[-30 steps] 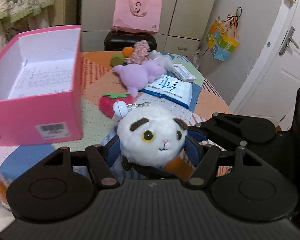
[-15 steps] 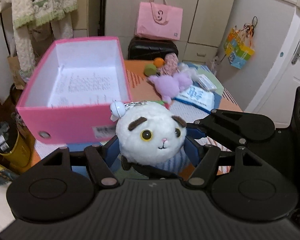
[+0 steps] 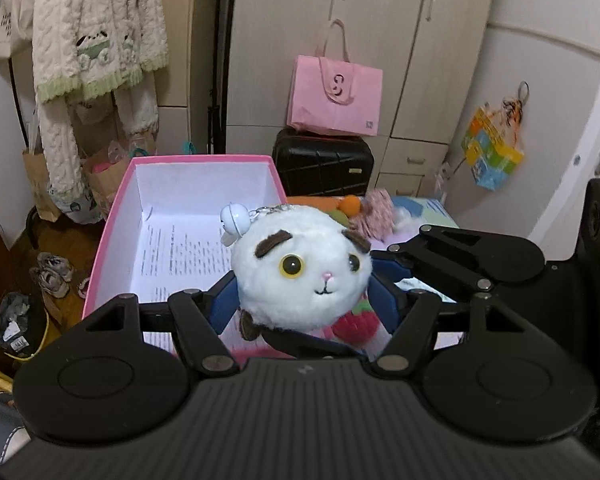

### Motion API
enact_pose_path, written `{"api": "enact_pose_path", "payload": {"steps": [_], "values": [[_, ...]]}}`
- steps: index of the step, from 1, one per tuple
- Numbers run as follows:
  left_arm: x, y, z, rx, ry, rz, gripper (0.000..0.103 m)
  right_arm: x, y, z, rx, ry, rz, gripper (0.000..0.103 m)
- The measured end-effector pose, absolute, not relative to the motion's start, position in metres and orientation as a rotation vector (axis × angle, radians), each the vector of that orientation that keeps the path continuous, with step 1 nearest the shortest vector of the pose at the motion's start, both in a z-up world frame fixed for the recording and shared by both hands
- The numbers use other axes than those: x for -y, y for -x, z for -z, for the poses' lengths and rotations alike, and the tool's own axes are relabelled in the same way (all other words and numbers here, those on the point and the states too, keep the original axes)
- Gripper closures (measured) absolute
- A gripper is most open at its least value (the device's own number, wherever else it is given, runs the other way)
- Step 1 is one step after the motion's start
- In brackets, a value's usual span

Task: Organize soft objects
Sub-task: 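Carry the white panda plush with the left gripper over the pink box, then open the left gripper to drop the panda plush into the box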

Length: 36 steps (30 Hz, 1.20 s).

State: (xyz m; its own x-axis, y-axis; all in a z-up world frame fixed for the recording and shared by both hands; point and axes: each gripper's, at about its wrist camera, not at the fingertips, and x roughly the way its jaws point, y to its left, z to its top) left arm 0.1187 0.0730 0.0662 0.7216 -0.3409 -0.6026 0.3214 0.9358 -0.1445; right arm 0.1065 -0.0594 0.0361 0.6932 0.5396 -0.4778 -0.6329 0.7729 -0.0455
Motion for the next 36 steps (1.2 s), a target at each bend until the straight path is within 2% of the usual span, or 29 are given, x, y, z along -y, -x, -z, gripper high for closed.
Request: {"api": "enact_pose_path", "payload": {"steps": [7, 18, 22, 36], "values": [[-0.089, -0.17, -0.057, -0.69, 0.09, 0.349, 0.036, 0.05, -0.162, -0.035, -0.494, 0.219, -0.703, 0.039], [-0.113, -0.246, -0.006, -0.89, 0.229, 0.352, 0.036, 0.026, -0.222, 0.008, -0.618, 0.32, -0.726, 0.039], [-0.118, -0.26, 0.008, -0.936, 0.267, 0.365, 0.036, 0.016, -0.236, 0.017, -0.696, 0.374, -0.671, 0.039], [-0.116, -0.269, 0.024, -0.97, 0.25, 0.344, 0.036, 0.0, -0.229, 0.029, -0.708, 0.518, -0.647, 0.036]]}}
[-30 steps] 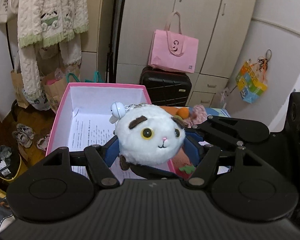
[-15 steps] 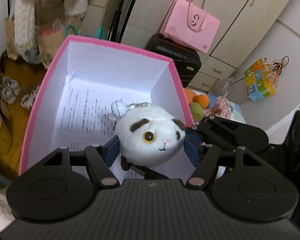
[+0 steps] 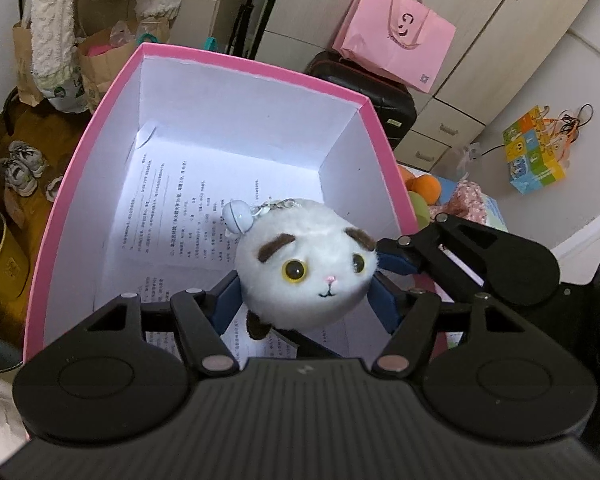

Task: Organize soft objects
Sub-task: 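Open the left gripper to drop the panda plush into the box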

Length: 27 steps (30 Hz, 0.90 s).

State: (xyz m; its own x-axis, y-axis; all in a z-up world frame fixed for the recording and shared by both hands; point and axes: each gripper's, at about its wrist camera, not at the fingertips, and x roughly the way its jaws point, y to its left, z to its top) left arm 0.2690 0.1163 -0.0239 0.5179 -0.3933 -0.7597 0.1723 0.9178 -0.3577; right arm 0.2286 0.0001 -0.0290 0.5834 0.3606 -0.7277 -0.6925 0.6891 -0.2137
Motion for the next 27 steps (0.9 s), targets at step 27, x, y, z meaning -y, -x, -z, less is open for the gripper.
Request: {"api": "enact_pose_path", "payload": {"steps": [27], "values": [[-0.114, -0.137, -0.055, -0.698, 0.075, 0.321, 0.033, 0.047, -0.164, -0.024, -0.585, 0.418, -0.595, 0.028]]}}
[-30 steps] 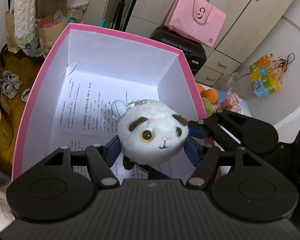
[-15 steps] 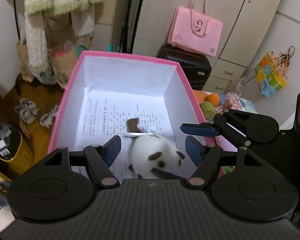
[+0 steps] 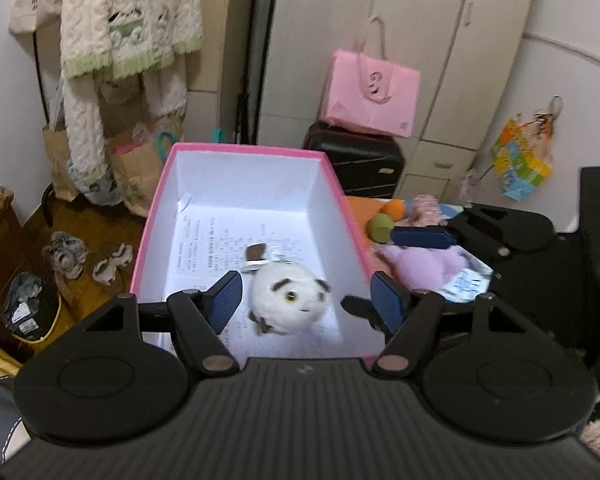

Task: Organize soft objects
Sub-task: 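Open the left gripper to drop the panda plush into the box, then grasp the red strawberry plush with the left gripper while the right grasps the white box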

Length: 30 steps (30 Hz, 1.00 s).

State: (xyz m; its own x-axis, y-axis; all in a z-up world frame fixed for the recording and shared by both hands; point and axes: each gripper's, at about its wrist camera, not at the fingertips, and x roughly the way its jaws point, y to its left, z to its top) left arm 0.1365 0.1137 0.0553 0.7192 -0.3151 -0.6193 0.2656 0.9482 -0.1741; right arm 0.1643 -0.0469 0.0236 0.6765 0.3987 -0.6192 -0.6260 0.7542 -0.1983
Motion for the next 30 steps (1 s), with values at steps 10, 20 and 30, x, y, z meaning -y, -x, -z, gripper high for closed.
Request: {"api": "enact_pose_path", "payload": {"steps": [10, 20, 30], "values": [[-0.078, -0.077, -0.078, -0.614, -0.016, 0.459, 0.032, 0.115, -0.133, -0.053, -0.564, 0.324, -0.553, 0.028], [-0.017, -0.062, -0.067, -0.596, -0.176, 0.557, 0.032, 0.199, -0.107, -0.06, -0.508, 0.202, -0.424, 0.027], [0.035, -0.089, -0.021, -0.711, -0.185, 0.632, 0.032, 0.254, -0.111, -0.038, -0.512, 0.098, -0.348, 0.027]]}}
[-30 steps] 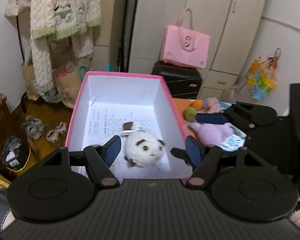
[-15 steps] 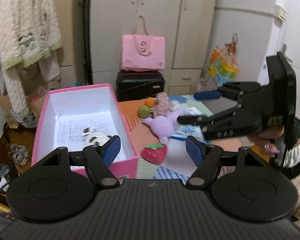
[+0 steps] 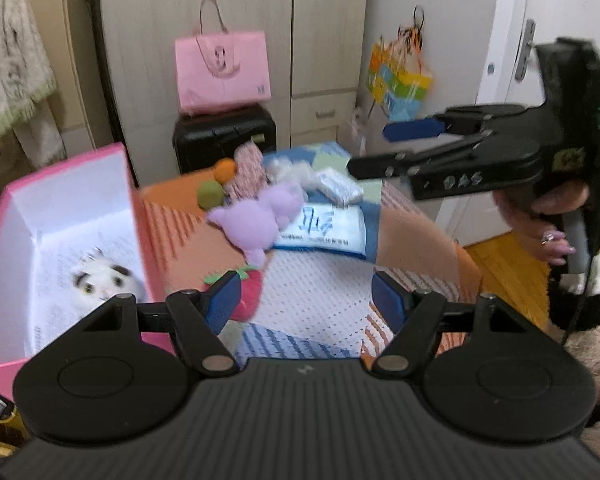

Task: Organize soft objects
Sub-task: 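Grasp the red strawberry plush with the left gripper while the right grasps the white box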

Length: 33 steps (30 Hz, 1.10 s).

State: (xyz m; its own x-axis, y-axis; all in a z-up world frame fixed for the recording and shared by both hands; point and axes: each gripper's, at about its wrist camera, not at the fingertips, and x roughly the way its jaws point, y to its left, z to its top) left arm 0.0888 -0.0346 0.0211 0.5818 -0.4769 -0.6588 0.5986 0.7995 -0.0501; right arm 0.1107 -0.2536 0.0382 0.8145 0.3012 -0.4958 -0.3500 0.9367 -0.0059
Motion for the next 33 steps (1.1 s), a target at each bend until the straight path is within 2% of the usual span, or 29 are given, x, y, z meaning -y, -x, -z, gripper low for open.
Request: {"api": "enact_pose_path", "payload": {"steps": [10, 14, 27, 33], "values": [[0.067, -0.119, 0.028, -0.694, -0.227, 0.497, 0.032, 0.298, -0.141, 0.007, -0.483, -0.003, -0.325, 0.027], [0.071, -0.132, 0.045, -0.729, -0.217, 0.431, 0.033, 0.311, -0.165, 0.029, -0.515, -0.032, -0.325, 0.027], [0.083, -0.137, 0.077, -0.619, -0.245, 0.207, 0.033, 0.341, -0.216, 0.069, -0.575, -0.132, -0.286, 0.027], [0.09, -0.145, 0.093, -0.655, -0.222, 0.143, 0.033, 0.342, -0.228, 0.095, -0.629, -0.153, -0.231, 0.027]]}}
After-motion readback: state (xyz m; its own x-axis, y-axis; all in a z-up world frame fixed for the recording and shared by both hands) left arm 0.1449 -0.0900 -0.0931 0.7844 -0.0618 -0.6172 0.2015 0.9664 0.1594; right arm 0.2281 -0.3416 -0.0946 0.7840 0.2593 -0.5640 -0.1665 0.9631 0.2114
